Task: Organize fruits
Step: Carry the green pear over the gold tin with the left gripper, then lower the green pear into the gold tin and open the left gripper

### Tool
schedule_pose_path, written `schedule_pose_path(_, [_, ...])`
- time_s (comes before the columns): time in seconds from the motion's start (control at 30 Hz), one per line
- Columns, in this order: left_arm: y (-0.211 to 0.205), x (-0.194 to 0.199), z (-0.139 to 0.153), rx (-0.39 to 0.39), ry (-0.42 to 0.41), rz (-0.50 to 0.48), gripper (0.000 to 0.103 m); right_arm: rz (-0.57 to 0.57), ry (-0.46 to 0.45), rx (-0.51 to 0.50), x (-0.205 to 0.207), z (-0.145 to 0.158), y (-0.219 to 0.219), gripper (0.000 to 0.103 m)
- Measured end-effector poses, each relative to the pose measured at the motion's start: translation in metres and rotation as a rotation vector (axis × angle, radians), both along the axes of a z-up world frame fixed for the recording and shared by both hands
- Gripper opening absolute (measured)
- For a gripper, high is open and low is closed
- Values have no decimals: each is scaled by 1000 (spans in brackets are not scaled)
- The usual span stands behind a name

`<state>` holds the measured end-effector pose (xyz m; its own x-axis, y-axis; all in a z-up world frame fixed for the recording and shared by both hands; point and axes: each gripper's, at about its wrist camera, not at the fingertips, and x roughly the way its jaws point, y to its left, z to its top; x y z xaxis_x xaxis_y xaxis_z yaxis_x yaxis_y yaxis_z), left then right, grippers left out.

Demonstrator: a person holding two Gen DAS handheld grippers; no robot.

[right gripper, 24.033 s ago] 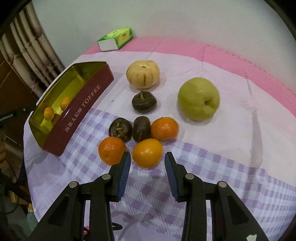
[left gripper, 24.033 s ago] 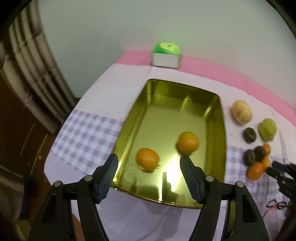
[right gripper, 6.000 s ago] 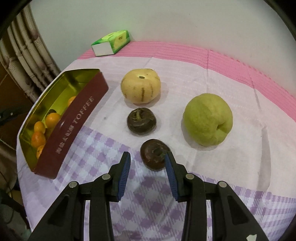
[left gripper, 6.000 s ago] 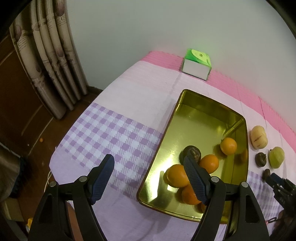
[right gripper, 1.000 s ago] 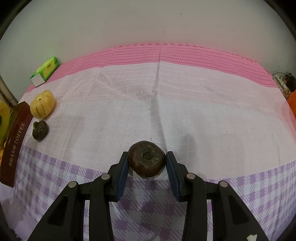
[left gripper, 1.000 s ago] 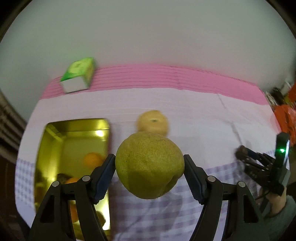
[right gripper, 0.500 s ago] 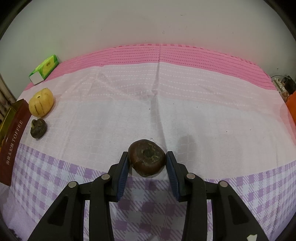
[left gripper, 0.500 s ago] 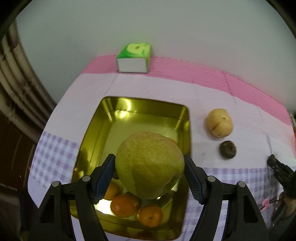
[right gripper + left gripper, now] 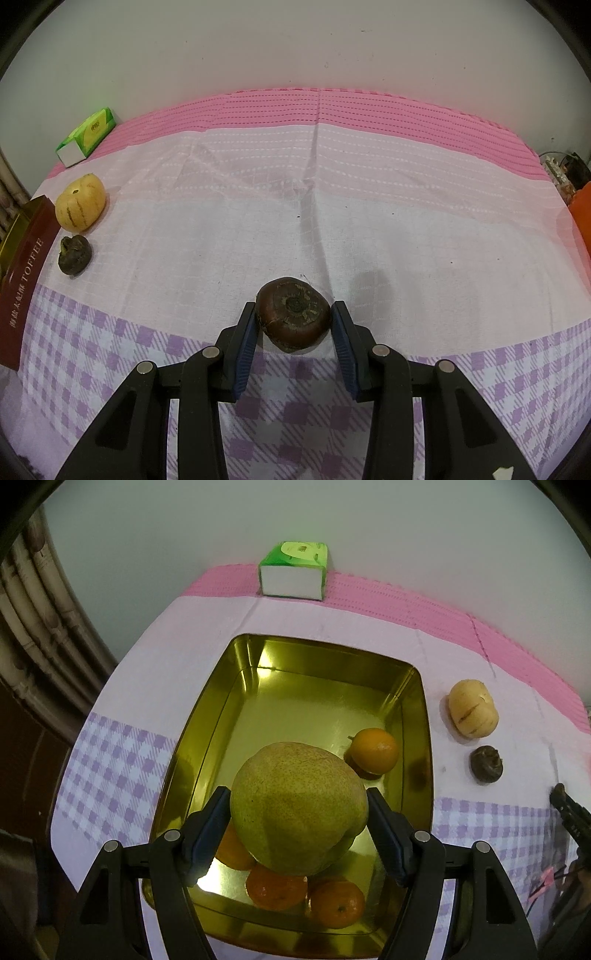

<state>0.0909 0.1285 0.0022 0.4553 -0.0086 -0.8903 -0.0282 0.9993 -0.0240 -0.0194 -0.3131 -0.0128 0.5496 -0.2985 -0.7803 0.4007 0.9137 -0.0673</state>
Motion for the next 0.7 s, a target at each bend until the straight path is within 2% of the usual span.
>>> schedule_pose_path(0.37, [-1, -1, 0, -4, -13, -9, 73, -1, 3, -8, 1, -1, 1, 38])
schedule_pose_path(0.7, [12, -11, -4, -44, 0, 29, 73, -1, 3, -9, 1, -1, 0, 38])
